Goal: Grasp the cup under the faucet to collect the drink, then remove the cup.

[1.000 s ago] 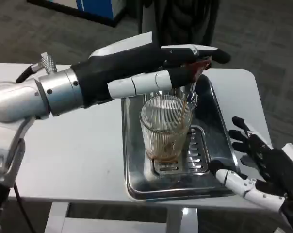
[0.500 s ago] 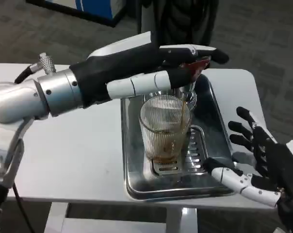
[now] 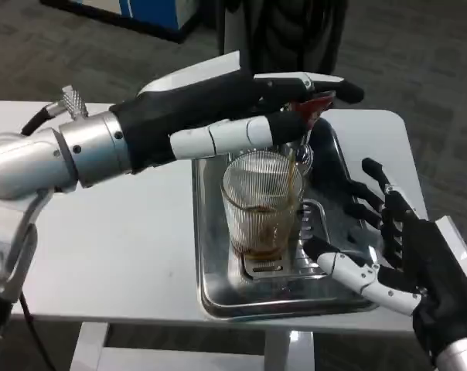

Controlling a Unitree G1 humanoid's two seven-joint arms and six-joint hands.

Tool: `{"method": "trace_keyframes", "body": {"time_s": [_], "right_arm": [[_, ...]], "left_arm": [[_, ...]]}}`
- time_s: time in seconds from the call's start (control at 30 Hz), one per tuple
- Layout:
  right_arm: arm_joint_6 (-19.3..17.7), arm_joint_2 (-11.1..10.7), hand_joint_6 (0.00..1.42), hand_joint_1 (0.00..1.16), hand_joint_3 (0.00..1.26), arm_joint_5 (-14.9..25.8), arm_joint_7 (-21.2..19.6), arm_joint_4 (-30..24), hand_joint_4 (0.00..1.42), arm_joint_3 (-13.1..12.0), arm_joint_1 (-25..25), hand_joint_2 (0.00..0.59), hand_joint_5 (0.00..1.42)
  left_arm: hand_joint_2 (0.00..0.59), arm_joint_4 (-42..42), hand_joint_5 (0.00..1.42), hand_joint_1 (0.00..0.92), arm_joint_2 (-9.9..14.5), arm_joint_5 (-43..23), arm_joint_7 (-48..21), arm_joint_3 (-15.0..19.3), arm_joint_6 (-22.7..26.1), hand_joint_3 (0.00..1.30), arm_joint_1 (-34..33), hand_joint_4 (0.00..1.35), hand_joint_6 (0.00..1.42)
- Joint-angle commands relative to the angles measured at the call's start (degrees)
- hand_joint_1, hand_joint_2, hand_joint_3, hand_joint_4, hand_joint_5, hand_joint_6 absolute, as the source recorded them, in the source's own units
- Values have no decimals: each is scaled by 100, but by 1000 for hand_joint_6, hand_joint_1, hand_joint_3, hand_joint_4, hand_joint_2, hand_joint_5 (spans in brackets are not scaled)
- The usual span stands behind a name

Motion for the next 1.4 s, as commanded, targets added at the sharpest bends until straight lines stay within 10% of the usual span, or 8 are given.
{"method": "trace_keyframes", "body": {"time_s": [0.03, 0.73, 1.4], "right_arm": [[-543, 199, 280, 840, 43, 49, -220, 346, 138, 71, -21, 179, 196], [-1694, 542, 305, 848, 43, -42, -744, 2315, 142, 212, -717, 151, 212], [-2015, 676, 279, 840, 5, -346, -896, 3307, 129, 536, -1499, 136, 199]], "left_arm": [[82, 107, 79, 0, 152, 364, -114, -175, 92, 188, 266, 59, 0], [82, 375, 79, 0, 160, 482, -57, -158, -124, 188, 270, 59, 0], [82, 883, 79, 0, 174, 599, 118, -140, -480, 174, 138, 59, 0]]}}
